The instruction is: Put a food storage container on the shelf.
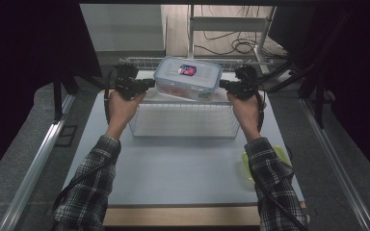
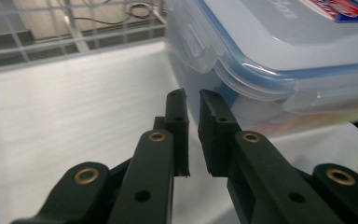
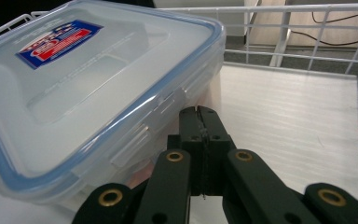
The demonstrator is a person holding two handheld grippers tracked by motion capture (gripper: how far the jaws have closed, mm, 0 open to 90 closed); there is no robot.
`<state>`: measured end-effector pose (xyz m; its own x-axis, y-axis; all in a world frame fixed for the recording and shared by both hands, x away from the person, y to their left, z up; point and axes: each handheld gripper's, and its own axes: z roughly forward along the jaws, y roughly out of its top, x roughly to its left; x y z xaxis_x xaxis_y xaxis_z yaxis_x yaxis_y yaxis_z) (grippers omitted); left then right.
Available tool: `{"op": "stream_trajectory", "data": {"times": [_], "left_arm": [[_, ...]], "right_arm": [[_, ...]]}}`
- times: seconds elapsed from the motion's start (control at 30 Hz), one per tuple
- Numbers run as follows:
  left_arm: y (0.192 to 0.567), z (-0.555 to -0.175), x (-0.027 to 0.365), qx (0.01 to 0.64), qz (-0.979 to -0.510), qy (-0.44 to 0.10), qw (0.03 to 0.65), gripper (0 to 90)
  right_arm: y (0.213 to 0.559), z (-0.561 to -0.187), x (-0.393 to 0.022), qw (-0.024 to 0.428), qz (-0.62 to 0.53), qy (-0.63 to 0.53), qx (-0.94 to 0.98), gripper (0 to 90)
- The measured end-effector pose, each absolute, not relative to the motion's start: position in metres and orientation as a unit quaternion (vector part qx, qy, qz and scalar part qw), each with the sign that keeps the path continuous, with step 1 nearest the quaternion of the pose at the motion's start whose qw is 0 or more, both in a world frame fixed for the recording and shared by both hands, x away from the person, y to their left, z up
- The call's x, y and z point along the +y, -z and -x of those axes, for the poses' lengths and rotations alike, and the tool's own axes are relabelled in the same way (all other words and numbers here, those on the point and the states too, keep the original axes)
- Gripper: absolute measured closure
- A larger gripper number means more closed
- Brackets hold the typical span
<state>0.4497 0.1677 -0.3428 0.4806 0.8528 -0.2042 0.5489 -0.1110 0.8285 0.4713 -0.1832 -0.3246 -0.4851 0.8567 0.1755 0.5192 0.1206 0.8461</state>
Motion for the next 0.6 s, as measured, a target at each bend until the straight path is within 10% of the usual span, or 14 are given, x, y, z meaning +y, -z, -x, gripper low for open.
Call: {"op": "stream_trajectory", "data": {"times": [0.6], "left_arm": [[0.344,-0.435,0.176,0.468,-0.731,-0.150,0.473,82.9]], "right_arm": [[0.325,-0.468,-0.176,0.187,-0.468,-0.461,0.730,88.7]]}}
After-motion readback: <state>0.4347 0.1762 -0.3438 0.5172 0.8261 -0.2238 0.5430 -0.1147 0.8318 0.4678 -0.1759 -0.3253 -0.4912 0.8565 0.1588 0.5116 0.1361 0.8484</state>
